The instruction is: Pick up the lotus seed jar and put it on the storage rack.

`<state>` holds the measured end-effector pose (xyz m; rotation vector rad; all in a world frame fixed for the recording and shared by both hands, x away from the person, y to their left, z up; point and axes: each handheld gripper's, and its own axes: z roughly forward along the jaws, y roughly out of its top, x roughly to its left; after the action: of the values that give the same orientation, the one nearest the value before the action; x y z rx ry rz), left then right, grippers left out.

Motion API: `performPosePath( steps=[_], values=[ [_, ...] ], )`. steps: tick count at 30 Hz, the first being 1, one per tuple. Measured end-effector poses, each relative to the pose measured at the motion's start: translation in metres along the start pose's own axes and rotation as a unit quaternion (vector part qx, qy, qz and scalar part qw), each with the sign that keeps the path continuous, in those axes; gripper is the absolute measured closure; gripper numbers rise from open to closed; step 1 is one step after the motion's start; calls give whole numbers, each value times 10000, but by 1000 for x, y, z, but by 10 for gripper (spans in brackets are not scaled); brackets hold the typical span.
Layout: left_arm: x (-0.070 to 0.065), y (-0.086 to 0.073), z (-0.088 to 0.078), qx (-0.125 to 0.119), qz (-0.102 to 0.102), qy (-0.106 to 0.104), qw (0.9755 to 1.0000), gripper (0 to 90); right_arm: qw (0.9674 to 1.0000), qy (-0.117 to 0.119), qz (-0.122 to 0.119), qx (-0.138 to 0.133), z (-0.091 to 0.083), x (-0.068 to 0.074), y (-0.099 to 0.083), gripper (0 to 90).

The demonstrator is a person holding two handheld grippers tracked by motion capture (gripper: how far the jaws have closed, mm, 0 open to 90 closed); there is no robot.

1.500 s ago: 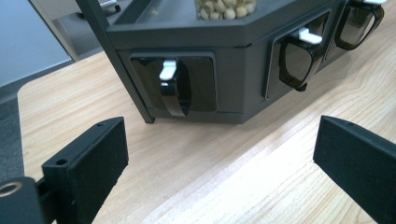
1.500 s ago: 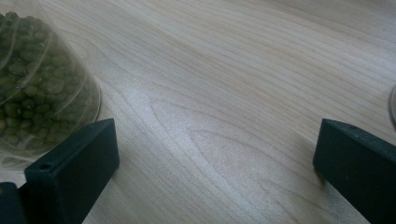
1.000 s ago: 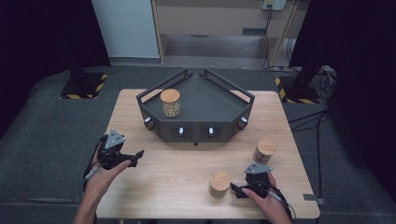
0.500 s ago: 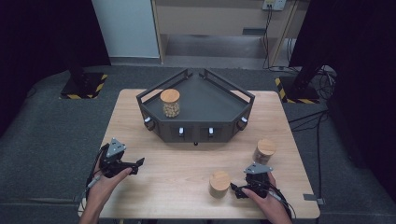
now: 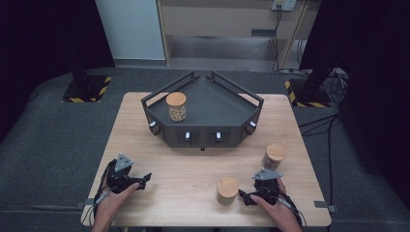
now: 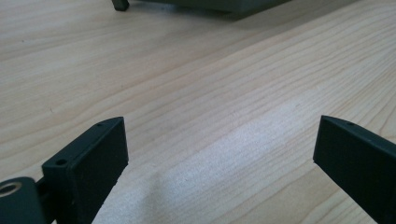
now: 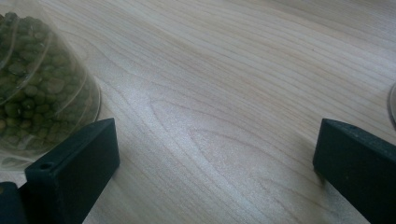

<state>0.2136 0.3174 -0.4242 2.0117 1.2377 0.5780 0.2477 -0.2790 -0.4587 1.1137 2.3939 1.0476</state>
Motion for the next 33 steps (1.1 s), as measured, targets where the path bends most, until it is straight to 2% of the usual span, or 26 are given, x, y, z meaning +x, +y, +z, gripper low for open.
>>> performPosePath(
  steps=[5,8,13,20,33],
  values=[
    [-4,-3,6,140,2,78,9999,24,10000,-1,1,1,0,0,0,3],
    [-4,-6,12,207,-15,51,9998,24,10000,-4,2,-1,0,0,0,4],
    [-4,-10,17,230,-71,80,9997,24,10000,-16,11,-1,0,1,0,4],
    [-3,-6,20,378,-73,137,9992,24,10000,-27,32,1,0,2,0,4],
    [-5,-4,22,409,-94,176,9990,5,10000,-37,49,3,0,2,0,4]
  ],
)
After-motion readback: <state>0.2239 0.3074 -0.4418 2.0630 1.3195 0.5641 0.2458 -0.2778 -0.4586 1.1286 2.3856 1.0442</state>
